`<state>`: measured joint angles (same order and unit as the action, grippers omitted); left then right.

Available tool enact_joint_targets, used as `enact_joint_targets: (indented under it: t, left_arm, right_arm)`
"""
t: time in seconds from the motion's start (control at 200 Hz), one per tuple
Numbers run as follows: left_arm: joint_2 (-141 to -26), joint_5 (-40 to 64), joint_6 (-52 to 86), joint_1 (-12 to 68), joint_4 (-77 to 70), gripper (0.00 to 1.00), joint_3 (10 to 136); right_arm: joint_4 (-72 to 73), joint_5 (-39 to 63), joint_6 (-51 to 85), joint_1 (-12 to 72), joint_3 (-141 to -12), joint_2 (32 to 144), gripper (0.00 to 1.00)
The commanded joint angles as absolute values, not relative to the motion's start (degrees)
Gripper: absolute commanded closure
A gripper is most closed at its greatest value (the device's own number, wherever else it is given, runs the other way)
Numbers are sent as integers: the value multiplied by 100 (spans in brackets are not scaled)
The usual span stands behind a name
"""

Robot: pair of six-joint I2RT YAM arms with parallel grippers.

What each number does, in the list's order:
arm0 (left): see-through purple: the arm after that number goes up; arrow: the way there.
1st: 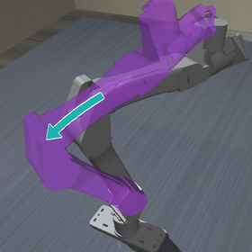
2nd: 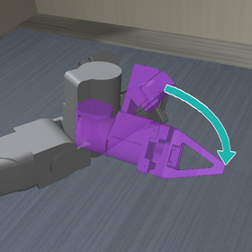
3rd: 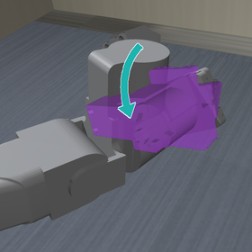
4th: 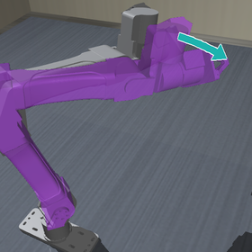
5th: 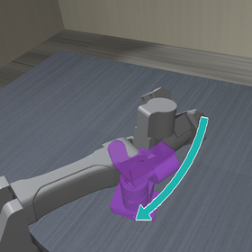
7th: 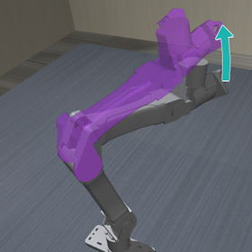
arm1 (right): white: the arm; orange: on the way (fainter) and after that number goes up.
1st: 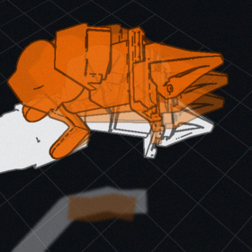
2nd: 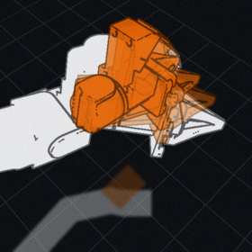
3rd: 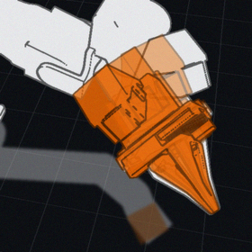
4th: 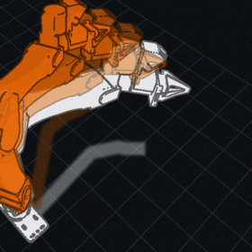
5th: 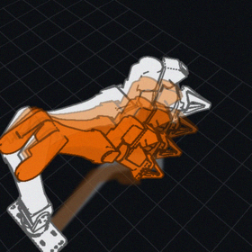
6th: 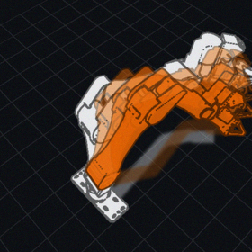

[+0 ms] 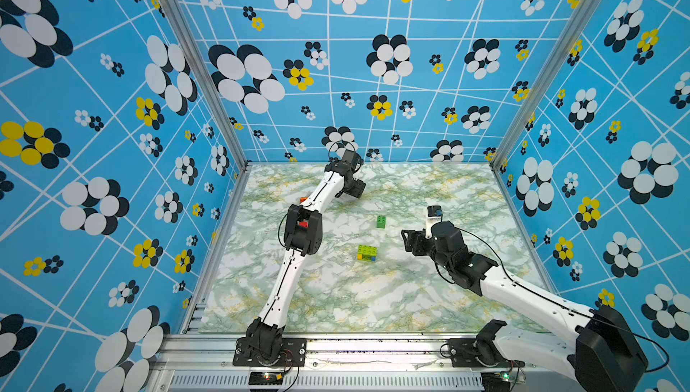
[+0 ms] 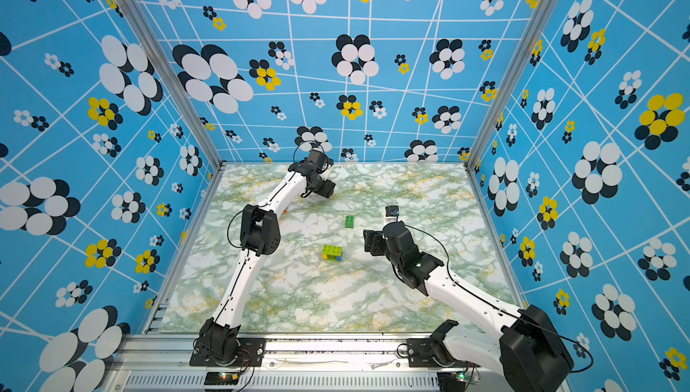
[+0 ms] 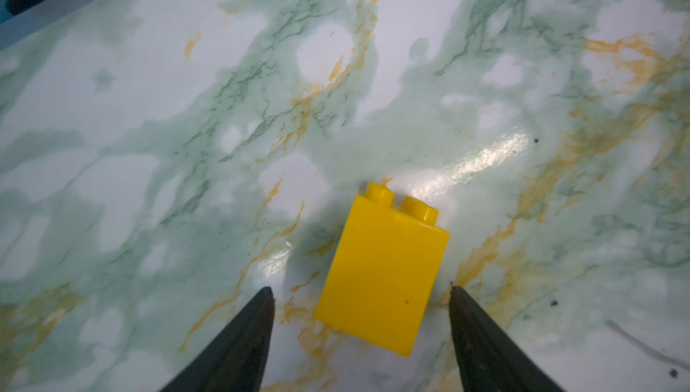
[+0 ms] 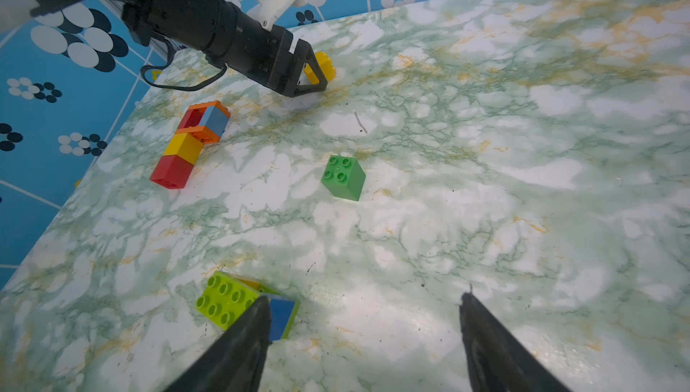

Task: Assemble the letter p with lego
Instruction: Pick up the lego brick from the center of the board.

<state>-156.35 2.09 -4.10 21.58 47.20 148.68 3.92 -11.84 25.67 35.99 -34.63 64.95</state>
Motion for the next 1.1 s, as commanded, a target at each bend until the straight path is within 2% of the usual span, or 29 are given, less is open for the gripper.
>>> enact_joint_targets:
  t: [0.0, 0.225, 0.455, 0.595, 0.61, 0.655, 0.87, 1.004, 1.094]
  left_arm:
    - [-15822, 264, -484, 2197, 4975, 31, 15130]
    - [-15951, 306, -570, 2276, 4662, 42, 15127]
    - [-16005, 263, -677, 2312, 4561, 48, 15175]
    - [-16002, 274, -756, 2337, 4587, 56, 15176]
    - [-15999, 275, -764, 2338, 4588, 60, 15177]
    - [-15998, 267, -782, 2354, 4595, 64, 15174]
    - [-15888, 352, -640, 2408, 4570, 73, 15144]
    - [-15527, 499, -613, 2457, 4480, 78, 14744]
    - [-14935, 560, -557, 2511, 4116, 79, 13941]
  right_arm:
    - [527, -1114, 2484, 3550, -3356, 6416, 19]
    - [545, -1094, 2500, 3495, -3358, 6477, 19]
    - [553, -1065, 2549, 3485, -3377, 6531, 19]
    - [545, -1063, 2571, 3488, -3397, 6570, 19]
    - [545, -1057, 2568, 3489, -3401, 6574, 19]
    - [532, -1045, 2576, 3485, -3423, 6575, 19]
    - [505, -1042, 2594, 3487, -3424, 6565, 19]
    - [428, -1034, 2617, 3478, -3469, 6565, 19]
    - [287, -899, 2755, 3412, -3580, 6596, 19]
